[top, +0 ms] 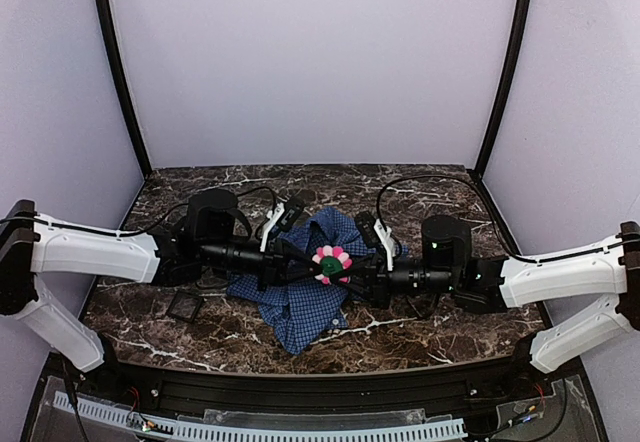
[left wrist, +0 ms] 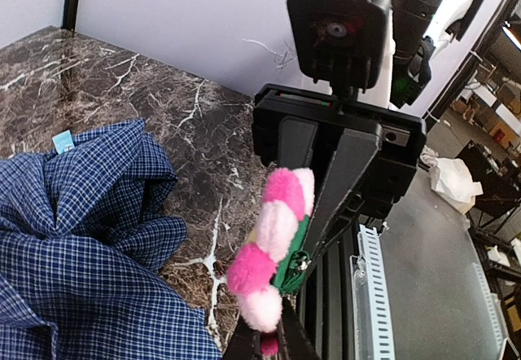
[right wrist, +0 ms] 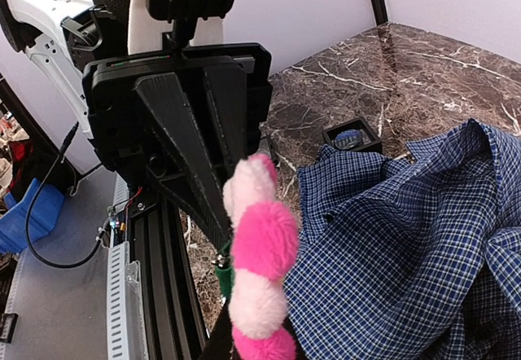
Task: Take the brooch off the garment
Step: Pass from the right arm to the left
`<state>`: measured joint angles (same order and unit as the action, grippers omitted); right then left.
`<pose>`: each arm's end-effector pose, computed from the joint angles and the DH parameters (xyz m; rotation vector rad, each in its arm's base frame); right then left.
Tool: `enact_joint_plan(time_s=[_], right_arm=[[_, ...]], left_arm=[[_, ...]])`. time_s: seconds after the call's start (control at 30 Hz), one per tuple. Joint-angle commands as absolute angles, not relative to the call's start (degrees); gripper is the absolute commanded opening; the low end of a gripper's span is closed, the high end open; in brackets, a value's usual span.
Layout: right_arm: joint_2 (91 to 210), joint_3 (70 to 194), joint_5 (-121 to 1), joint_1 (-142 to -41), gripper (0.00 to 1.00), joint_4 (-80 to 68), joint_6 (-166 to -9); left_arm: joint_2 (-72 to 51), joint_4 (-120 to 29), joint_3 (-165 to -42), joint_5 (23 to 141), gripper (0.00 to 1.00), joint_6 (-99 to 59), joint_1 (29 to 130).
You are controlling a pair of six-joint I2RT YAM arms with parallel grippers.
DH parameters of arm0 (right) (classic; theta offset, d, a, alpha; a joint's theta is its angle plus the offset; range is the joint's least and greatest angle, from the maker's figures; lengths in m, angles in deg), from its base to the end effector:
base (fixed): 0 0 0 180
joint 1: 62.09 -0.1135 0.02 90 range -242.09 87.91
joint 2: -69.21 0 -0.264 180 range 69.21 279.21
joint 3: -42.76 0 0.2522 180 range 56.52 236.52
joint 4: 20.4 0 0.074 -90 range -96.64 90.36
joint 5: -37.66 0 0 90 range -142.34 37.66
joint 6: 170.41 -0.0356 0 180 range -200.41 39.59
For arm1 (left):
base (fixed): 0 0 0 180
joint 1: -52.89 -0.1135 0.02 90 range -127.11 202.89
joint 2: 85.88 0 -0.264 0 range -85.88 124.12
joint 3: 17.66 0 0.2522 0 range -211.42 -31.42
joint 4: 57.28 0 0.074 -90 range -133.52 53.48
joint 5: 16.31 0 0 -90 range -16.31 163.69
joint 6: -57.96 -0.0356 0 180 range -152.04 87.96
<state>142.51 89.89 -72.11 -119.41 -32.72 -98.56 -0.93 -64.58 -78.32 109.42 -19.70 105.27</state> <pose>0.1383 0.2379 0.2294 -0.9109 1.7604 1.2122 0.1819 -0.2701 0.2427 1.1246 1.7031 -1.3269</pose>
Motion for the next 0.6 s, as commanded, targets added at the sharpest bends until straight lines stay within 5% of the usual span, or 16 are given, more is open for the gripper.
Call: enact_joint_plan(time_s=[0.0,0.03,0.2,0.43,0.57], right_arm=[[143.5,92.2,-75.8,-120.2,0.00,-37.7,-98.8],[143.3,92.1,-76.0,-120.2,0.00,-37.7,-98.8],[142.1,91.4,-77.5,-120.2,0.00,-38.4,-98.6],[140.1,90.1,-83.1,-120.2,0.00,-40.8,-98.3],[139.5,89.8,-85.5,-120.3,0.00,-42.1,-98.4]], left_arm=[[-0.4,-70.8,-79.9,113.6,0.01,-19.8,107.4],[-0.4,-70.7,-79.9,113.5,0.03,-20.1,107.4],[-1.8,-68.0,-79.2,109.9,0.51,-22.1,107.3],[-5.0,-65.3,-78.6,111.1,0.67,-24.8,107.1],[-5.4,-62.2,-79.2,109.0,0.85,-25.9,107.2]])
